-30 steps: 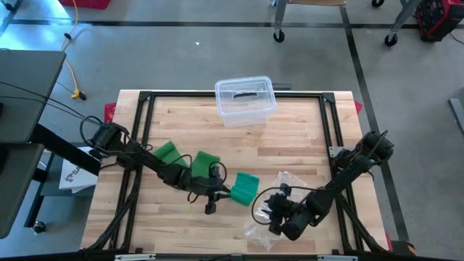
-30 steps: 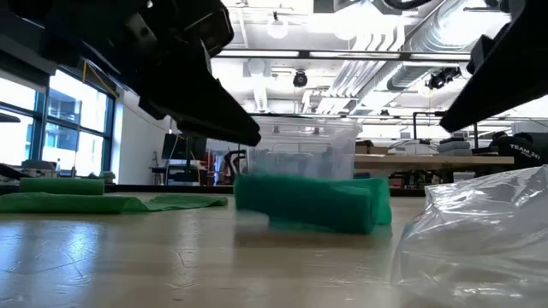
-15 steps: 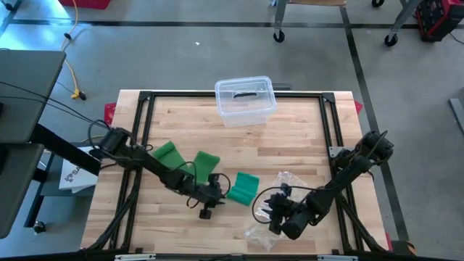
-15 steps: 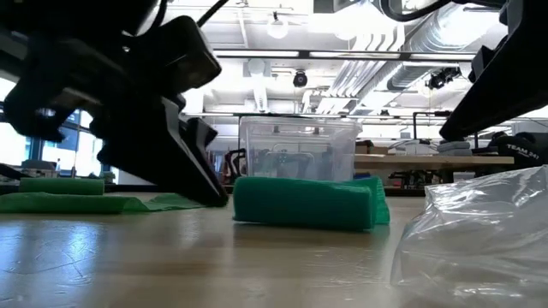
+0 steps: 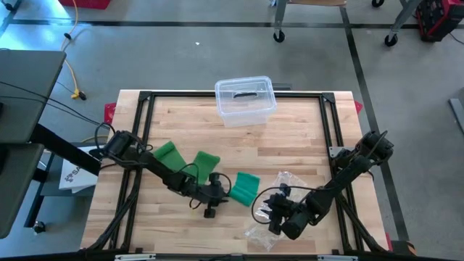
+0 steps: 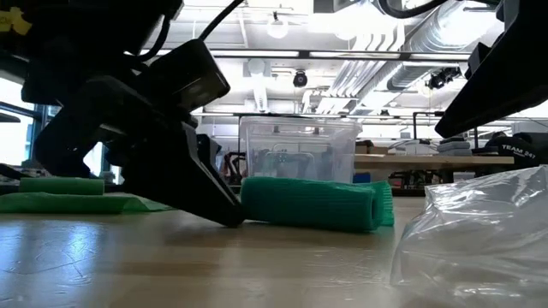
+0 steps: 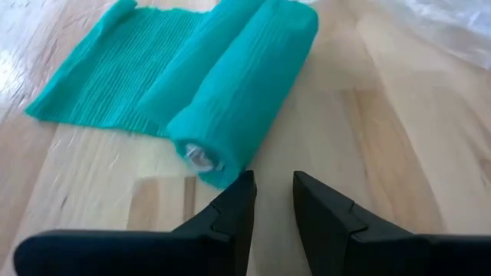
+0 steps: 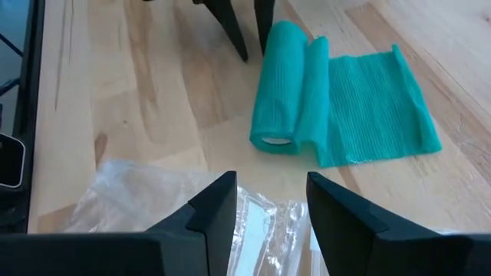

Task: Roll bandage
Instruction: Roll the blue bandage

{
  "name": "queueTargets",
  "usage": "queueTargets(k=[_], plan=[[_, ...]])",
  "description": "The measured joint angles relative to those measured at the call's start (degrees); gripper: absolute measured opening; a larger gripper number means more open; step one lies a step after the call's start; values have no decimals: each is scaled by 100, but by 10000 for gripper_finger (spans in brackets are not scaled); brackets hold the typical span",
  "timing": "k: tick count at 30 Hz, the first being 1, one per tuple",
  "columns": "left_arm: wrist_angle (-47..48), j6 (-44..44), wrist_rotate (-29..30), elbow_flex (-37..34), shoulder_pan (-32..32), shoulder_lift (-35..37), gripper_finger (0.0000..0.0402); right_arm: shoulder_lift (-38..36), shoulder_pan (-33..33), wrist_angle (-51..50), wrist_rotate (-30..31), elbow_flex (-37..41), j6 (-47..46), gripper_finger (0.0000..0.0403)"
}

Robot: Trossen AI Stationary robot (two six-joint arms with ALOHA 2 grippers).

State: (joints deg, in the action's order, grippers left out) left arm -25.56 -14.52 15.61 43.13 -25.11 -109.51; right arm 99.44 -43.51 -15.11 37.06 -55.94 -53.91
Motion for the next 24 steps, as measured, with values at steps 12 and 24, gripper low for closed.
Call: queueTargets(k=[12,24], plan=[[-227,424,317,-25,71,-16,102,168,30,111,-77,0,0,149],[42,519,344,-15,137,66,153,772,458,377,-569,0,58,149]])
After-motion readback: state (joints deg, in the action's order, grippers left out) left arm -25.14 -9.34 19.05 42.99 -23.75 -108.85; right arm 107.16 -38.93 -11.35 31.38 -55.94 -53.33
